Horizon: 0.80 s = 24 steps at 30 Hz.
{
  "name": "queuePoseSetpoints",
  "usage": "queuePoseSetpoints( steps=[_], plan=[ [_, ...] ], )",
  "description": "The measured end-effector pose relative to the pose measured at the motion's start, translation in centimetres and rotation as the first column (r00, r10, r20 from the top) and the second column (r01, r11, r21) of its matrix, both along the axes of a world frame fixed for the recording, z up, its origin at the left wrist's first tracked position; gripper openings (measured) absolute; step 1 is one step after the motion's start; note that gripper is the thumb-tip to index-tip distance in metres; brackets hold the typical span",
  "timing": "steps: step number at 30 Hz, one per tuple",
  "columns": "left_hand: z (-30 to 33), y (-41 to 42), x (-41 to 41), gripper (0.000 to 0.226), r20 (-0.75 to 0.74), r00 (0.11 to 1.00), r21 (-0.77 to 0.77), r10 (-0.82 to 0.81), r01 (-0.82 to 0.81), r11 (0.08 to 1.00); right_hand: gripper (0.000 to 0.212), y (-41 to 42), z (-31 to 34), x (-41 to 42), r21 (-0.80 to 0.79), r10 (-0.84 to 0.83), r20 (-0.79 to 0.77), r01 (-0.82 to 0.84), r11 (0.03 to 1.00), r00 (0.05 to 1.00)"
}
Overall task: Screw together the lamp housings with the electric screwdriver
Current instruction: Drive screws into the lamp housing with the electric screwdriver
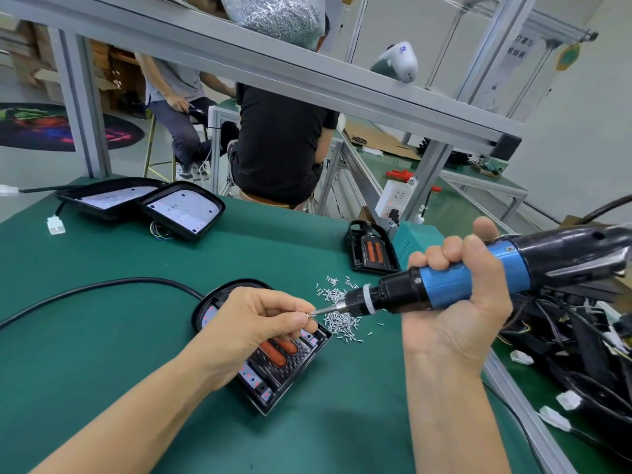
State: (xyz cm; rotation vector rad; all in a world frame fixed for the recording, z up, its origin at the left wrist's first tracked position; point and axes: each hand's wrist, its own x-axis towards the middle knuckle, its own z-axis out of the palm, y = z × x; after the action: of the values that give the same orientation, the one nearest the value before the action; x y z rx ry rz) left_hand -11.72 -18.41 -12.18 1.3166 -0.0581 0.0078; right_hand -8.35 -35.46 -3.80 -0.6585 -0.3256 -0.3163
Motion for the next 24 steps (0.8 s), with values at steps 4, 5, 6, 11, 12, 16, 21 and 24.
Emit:
queuePoseSetpoints(
  steps=[4, 5, 6, 11, 12, 16, 21, 24],
  plan=[
    [-0.1, -0.2, 0.1, 0.012, 0.01, 1.0, 0.012, 0.006, -0.006, 1.0, 0.024, -0.1, -0.1, 0.0, -0.01, -0.006, 0.0, 0.006, 1.0, 1.0],
    [-0.1, -0.2, 0.1, 0.013, 0.01, 1.0, 0.015, 0.0, 0.0, 1.0, 0.025, -0.2, -0.2, 0.0, -0.01, -0.01, 0.001, 0.01, 1.0, 1.0],
    [-0.1, -0.2, 0.1, 0.014, 0.005, 1.0, 0.019, -0.01, 0.01, 1.0, 0.025, -0.2, -0.2, 0.1, -0.01, -0.015, 0.002, 0.015, 1.0, 1.0],
    [0.6, -0.4, 0.3, 0.019, -0.002, 0.997, 0.234, -0.076, 0.075, 0.969, 0.027, -0.3, -0.5, 0.2, -0.018, -0.031, 0.007, 0.031, 0.999, 0.999],
    [0.8, -0.4, 0.5, 0.017, -0.005, 0.998, 0.288, -0.063, 0.062, 0.956, 0.027, -0.4, -0.6, 0.2, -0.022, -0.036, 0.011, 0.037, 0.999, 0.999],
    [0.5, 0.2, 1.3, 0.013, 0.069, 0.989, 0.493, 0.131, -0.148, 0.857, 0.028, -0.9, -1.2, 0.6, -0.064, -0.1, 0.044, 0.103, 0.993, 0.994],
    [-0.9, -0.1, 1.7, 0.015, 0.063, 0.988, 0.486, 0.142, -0.154, 0.86, 0.032, -0.3, -3.2, 1.3, -0.168, -0.17, 0.035, 0.174, 0.97, 0.985],
    [-1.8, -0.8, 2.0, 0.019, 0.128, 0.985, 0.628, 0.112, -0.168, 0.76, 0.032, 0.4, -4.5, 1.8, -0.211, -0.174, 0.024, 0.175, 0.962, 0.985]
  ],
)
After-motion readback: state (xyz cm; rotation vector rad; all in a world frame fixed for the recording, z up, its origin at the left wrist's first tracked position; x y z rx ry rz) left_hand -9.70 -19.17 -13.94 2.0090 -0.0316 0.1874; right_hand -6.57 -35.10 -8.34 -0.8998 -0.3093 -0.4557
